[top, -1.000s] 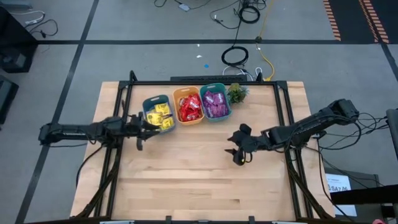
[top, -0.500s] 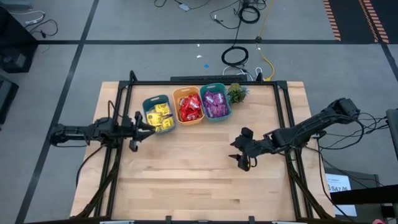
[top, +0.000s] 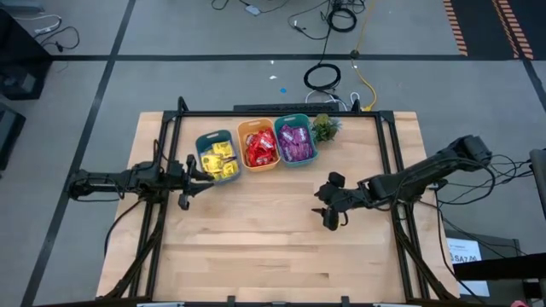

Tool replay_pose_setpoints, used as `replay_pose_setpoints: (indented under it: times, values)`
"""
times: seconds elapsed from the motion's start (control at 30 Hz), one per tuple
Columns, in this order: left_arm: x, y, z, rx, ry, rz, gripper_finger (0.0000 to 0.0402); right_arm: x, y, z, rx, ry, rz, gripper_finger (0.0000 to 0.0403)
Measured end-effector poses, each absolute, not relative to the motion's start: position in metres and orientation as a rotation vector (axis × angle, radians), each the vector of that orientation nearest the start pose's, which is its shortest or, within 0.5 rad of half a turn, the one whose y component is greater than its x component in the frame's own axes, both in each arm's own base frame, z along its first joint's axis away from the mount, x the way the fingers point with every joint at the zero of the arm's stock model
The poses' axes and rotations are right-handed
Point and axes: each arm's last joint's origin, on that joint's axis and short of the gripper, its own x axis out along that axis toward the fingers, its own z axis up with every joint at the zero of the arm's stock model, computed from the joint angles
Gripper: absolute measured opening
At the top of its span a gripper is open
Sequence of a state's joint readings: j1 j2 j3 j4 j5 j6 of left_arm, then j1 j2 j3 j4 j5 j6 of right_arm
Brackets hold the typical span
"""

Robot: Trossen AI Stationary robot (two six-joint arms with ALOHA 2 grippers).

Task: Sort candy
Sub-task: Return to Home Position

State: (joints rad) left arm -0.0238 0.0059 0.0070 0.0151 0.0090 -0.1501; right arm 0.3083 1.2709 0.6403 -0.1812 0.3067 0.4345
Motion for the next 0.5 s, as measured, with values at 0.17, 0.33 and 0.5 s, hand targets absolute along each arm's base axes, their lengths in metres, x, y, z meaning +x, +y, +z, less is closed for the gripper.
replay_pose_setpoints:
  times: [0.17,0.33,0.5]
  values:
    - [0.098,-0.003,0.167,-0.150,-0.014,-0.034,0.0114,0.232,0.062,0.176,0.193,0.694,-0.134,0.0251]
    - [0.098,-0.003,0.167,-0.150,-0.013,-0.034,0.0114,0.214,0.052,0.157,0.268,0.586,-0.076,0.0251]
    - [0.098,-0.003,0.167,-0.150,-0.013,-0.033,0.0114,0.187,0.034,0.150,0.320,0.457,-0.064,0.0251]
